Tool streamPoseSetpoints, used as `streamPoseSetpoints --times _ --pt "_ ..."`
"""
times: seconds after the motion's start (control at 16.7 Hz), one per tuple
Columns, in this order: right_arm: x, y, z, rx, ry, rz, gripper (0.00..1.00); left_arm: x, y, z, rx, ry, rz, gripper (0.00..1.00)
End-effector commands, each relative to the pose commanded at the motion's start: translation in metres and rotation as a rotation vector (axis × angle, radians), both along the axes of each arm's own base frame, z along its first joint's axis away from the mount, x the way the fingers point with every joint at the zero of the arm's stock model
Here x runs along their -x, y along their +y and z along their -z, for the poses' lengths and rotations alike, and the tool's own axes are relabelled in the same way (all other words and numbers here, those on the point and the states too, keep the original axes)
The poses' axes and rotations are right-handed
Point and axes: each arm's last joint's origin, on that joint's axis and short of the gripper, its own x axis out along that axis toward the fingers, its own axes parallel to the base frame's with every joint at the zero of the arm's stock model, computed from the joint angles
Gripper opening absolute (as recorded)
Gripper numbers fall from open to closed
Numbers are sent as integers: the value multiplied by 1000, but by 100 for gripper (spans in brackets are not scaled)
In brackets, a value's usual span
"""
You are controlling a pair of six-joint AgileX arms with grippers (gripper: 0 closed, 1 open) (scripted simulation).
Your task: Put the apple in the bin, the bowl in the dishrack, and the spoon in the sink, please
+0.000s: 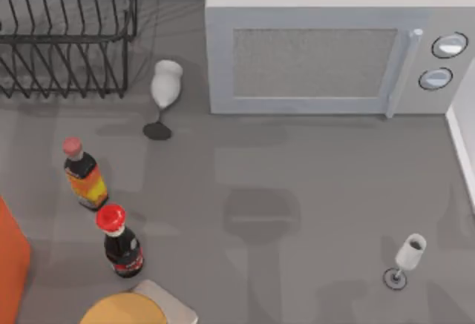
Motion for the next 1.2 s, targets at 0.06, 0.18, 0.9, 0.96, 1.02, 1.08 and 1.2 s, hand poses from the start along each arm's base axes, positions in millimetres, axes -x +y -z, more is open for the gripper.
streamPoseSetpoints --times 0.06,0.18,0.9,0.96,1.02,1.08,1.2 --pt "0 0 0 0 0 0 100 0 0 0 0 0 0 38" --pt "0 0 0 0 0 0 100 0 0 0 0 0 0 53" --pt "0 0 0 0 0 0 100 0 0 0 0 0 0 100" --pt "0 0 0 0 0 0 100 0 0 0 0 0 0 100" --pt "0 0 0 0 0 0 100 0 0 0 0 0 0 100" --pt "0 0 0 0 0 0 100 0 1 0 0 0 -2 100" --pt "0 0 0 0 0 0 100 2 0 0 -1 5 -1 100"
